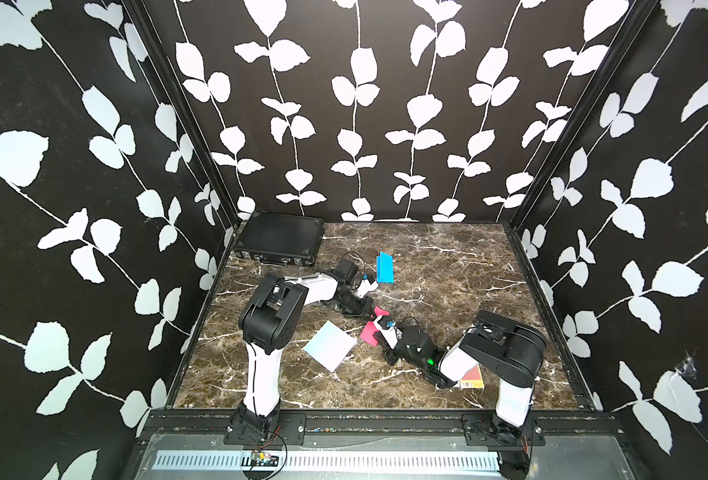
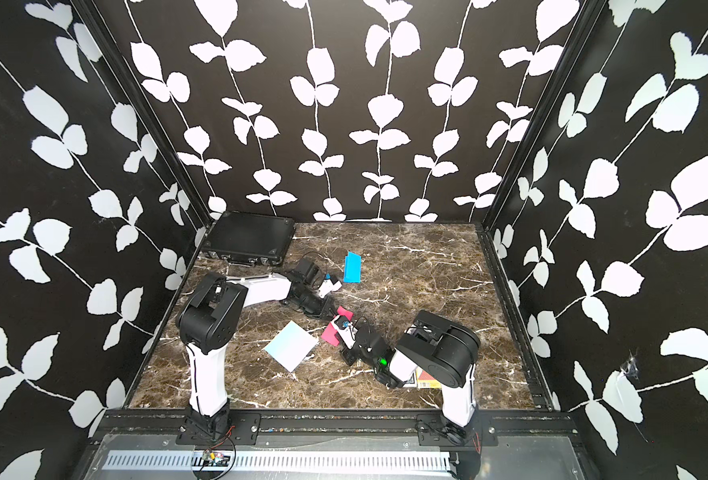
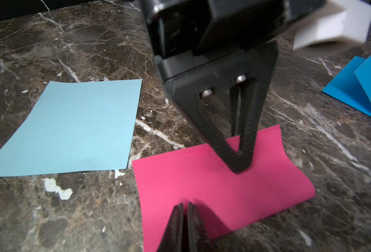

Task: Fold the square paper along the opposite sides
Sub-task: Smooth out the paper at the center of the board.

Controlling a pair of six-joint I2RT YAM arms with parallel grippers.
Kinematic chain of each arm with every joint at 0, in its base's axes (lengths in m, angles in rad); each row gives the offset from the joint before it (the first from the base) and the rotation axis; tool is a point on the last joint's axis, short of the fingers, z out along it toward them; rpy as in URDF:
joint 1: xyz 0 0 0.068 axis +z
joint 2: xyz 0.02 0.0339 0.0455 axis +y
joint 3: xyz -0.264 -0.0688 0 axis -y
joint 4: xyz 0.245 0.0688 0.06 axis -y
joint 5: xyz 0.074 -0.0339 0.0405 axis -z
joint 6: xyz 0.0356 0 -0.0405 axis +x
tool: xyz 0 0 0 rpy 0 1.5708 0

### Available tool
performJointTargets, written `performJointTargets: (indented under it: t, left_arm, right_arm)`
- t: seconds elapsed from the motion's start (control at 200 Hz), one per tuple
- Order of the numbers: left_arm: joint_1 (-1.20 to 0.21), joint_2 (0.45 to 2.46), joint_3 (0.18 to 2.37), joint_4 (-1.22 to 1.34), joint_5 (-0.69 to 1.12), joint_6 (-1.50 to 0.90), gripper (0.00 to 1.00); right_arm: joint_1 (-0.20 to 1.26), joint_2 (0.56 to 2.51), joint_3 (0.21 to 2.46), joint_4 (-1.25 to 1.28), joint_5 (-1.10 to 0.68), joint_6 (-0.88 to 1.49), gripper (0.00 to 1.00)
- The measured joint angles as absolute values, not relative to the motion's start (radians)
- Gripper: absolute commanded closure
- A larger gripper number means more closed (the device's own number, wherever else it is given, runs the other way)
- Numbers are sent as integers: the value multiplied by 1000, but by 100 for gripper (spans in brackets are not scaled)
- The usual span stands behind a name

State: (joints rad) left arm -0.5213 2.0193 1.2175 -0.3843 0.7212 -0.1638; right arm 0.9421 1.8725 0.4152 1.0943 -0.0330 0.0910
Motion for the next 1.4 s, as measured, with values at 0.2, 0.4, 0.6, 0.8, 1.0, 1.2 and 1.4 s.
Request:
performJointTargets:
  t: [0.2,0.4,0.6,0.8,1.0,1.2,1.4]
  left_arm:
    - [-521,2019,1219,-387,719,-165,100]
    - [-521,2019,1219,-387,719,-169,100]
    - [-521,2019,1219,-387,719,-172,100]
    - [-521,2019,1219,-386,720,-182,100]
    - [-521,2019,1219,-379,717,-192,100]
    - [-521,2019,1219,-379,716,-222,100]
    - [-521,2016,1219,-384,707,-270,100]
  right_arm:
    - [962,1855,395,1091,-13,98,89]
    - [991,1840,382,1082,19,97,89]
    - [1015,1827,381,1060,47,97,86]
    - [1039,1801,379,1018,45,97,86]
    - [1051,1753,363,965,16,99,86]
    - [977,1707,301,984,-17,162,89]
    - [885,1775,305,1092,-19,209,91]
